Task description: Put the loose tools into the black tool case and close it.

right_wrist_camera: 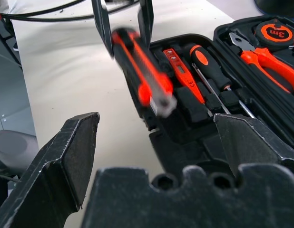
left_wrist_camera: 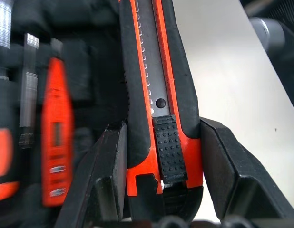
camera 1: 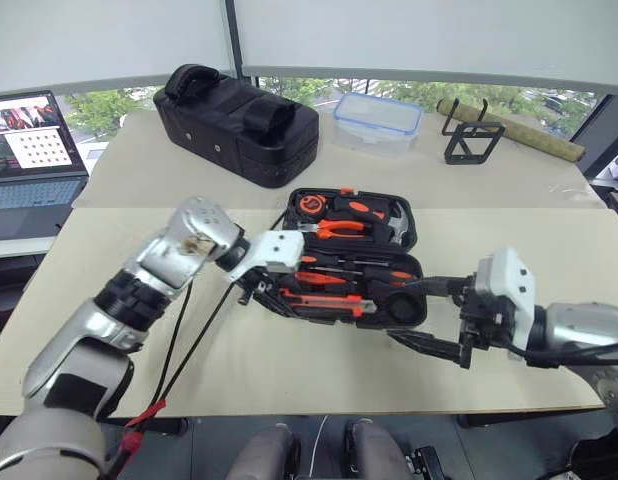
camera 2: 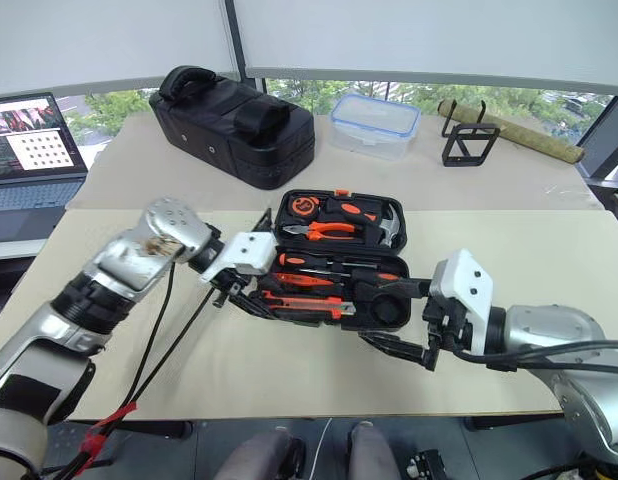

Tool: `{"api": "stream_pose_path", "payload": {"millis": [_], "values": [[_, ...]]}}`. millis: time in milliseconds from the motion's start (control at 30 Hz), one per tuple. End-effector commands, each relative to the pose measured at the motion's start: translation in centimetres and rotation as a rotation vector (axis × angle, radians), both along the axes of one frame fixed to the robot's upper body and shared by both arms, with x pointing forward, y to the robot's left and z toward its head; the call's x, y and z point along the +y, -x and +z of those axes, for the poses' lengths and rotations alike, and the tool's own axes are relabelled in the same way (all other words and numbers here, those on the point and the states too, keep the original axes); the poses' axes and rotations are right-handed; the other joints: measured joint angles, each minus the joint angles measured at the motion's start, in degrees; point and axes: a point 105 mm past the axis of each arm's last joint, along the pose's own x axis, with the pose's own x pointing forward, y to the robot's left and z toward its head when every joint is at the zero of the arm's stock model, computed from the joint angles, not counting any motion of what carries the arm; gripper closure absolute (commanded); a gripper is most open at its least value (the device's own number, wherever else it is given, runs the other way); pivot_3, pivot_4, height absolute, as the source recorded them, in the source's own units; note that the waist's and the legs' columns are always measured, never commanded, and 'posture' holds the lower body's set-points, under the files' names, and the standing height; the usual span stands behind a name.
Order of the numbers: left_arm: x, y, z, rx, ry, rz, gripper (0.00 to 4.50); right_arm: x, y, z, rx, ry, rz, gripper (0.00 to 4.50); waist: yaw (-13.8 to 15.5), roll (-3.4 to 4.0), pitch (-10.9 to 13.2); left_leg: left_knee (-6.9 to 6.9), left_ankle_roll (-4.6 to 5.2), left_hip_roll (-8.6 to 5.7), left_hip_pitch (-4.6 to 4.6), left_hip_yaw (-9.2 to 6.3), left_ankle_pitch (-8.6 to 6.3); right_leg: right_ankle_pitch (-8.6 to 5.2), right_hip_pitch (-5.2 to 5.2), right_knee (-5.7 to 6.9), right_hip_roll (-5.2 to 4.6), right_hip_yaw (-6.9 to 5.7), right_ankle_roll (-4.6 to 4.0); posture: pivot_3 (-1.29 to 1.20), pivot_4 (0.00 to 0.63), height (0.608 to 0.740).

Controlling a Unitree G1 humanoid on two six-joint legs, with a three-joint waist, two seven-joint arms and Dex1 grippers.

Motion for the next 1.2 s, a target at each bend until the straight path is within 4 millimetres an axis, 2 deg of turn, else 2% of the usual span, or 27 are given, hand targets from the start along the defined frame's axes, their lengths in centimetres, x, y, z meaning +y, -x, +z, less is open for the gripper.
{"api": "stream_pose_path", "payload": {"millis": [33,467,567,633,667,767,867,967,1200], "values": [[-0.9,-1.0,0.2,-0.037,-0.023,0.031,2.76,0.1,0.5,0.9,-0.051,-0.009,-0.014,0.0,0.0,0.0,0.0,0.03,0.01,0.0,-0.01,0.0,0.0,0.0,0.0,0.0,0.0,0.0,0.0,0.0,0.15,0.722],[-2.2,-3.0,-0.5,-0.085,-0.067,0.03,2.76,0.2,0.6,0.8,-0.057,-0.019,-0.032,0.0,0.1,-0.01,0.0,0.08,0.02,-0.01,-0.01,0.0,0.0,0.0,0.01,0.02,0.02,-0.02,0.01,0.0,0.15,0.722],[-2.5,-2.9,-0.3,-0.079,-0.047,0.019,2.76,0.2,0.6,0.9,-0.062,-0.019,-0.031,0.0,0.4,-0.01,0.0,0.09,0.02,0.0,-0.01,0.0,0.0,0.0,0.02,0.02,0.01,-0.02,0.01,0.0,0.15,0.722],[-2.8,-2.6,0.7,-0.063,0.005,0.002,1.76,0.2,0.6,0.9,-0.063,-0.017,-0.03,0.0,0.6,-0.01,0.0,0.13,0.03,-0.01,0.0,0.0,0.0,0.0,0.02,0.04,0.01,-0.01,0.01,0.0,0.15,0.722],[-3.0,-2.4,1.2,-0.054,0.026,-0.001,1.6,0.3,0.6,0.8,-0.063,-0.017,-0.029,0.0,0.7,-0.01,0.0,0.14,0.03,-0.01,0.0,0.0,0.0,0.0,0.03,0.04,0.01,-0.02,0.01,0.0,0.15,0.722],[-3.2,-1.9,3.2,-0.018,0.112,-0.003,0.52,0.3,0.5,0.8,-0.062,-0.016,-0.027,0.0,0.6,-0.01,0.0,0.14,0.03,0.0,-0.04,0.0,-0.01,0.0,-0.02,0.03,0.03,-0.02,0.01,0.0,0.15,0.722],[-3.0,-2.3,3.9,-0.044,0.148,0.017,0.52,0.3,0.4,0.8,-0.062,-0.016,-0.026,0.0,0.5,-0.01,0.0,0.14,0.03,0.01,-0.05,0.0,-0.01,0.0,-0.05,0.06,0.06,-0.04,0.01,0.0,0.15,0.722],[-2.3,-2.5,3.7,-0.048,0.155,0.036,1.22,0.3,0.3,0.9,-0.062,-0.015,-0.024,0.0,0.6,-0.01,0.0,0.15,0.03,0.0,-0.04,0.0,-0.01,0.0,-0.04,0.05,0.07,-0.04,0.01,0.0,0.15,0.722],[-0.3,-2.2,2.3,-0.067,0.08,0.013,3.76,0.3,0.2,0.8,-0.056,-0.013,-0.021,0.0,0.6,-0.01,0.0,0.14,0.03,0.0,-0.04,0.0,-0.01,0.0,-0.04,0.05,0.07,-0.04,0.01,0.0,0.15,0.722]]}}
